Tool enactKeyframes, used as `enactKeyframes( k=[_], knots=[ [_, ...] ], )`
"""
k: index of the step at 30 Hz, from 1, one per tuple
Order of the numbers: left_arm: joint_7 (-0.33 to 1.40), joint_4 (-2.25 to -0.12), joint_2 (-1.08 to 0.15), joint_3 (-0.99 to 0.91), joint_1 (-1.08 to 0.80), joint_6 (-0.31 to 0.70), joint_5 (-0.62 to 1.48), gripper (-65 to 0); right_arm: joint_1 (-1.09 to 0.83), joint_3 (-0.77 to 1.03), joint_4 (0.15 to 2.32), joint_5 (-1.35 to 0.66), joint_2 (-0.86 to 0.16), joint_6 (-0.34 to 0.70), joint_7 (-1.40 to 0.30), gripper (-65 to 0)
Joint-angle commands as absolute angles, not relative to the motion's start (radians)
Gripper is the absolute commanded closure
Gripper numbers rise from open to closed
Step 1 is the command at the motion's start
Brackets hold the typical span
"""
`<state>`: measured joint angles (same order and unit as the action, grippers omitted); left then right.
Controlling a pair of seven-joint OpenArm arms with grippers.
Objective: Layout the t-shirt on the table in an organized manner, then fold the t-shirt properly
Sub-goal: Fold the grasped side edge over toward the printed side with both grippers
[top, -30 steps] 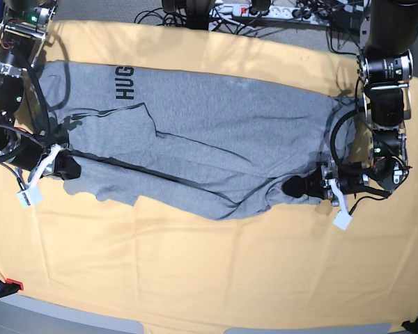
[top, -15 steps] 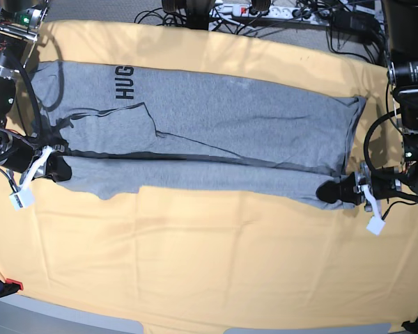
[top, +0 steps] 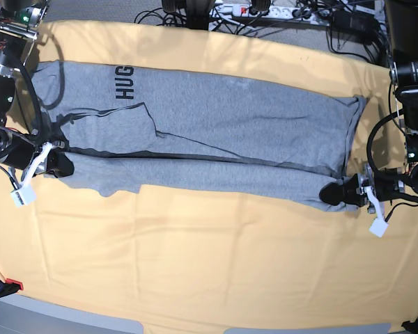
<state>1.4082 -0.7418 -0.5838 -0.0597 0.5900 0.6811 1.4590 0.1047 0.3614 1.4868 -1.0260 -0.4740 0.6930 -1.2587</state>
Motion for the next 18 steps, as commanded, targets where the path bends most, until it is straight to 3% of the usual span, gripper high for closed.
enactKeyframes(
  k=[1, 11, 18],
  knots=[
    [1.396, -0.776, -0.6, -0.065, 0.62, 0.681, 1.484, 0.0, 0.125, 0.366, 1.506, -1.044, -0.499, 0.698, -1.251, 0.0],
    [1.396, -1.135, -0.635, -0.08, 0.413, 0.698, 1.484, 0.0, 0.118, 0.366, 1.504, -0.999, -0.499, 0.698, -1.25, 0.0],
    [1.396, -1.15, -0.702, -0.081, 0.324, 0.698, 1.474, 0.0, 0.11, 0.366, 1.504, -0.991, -0.5, 0.698, -1.251, 0.0]
  ],
)
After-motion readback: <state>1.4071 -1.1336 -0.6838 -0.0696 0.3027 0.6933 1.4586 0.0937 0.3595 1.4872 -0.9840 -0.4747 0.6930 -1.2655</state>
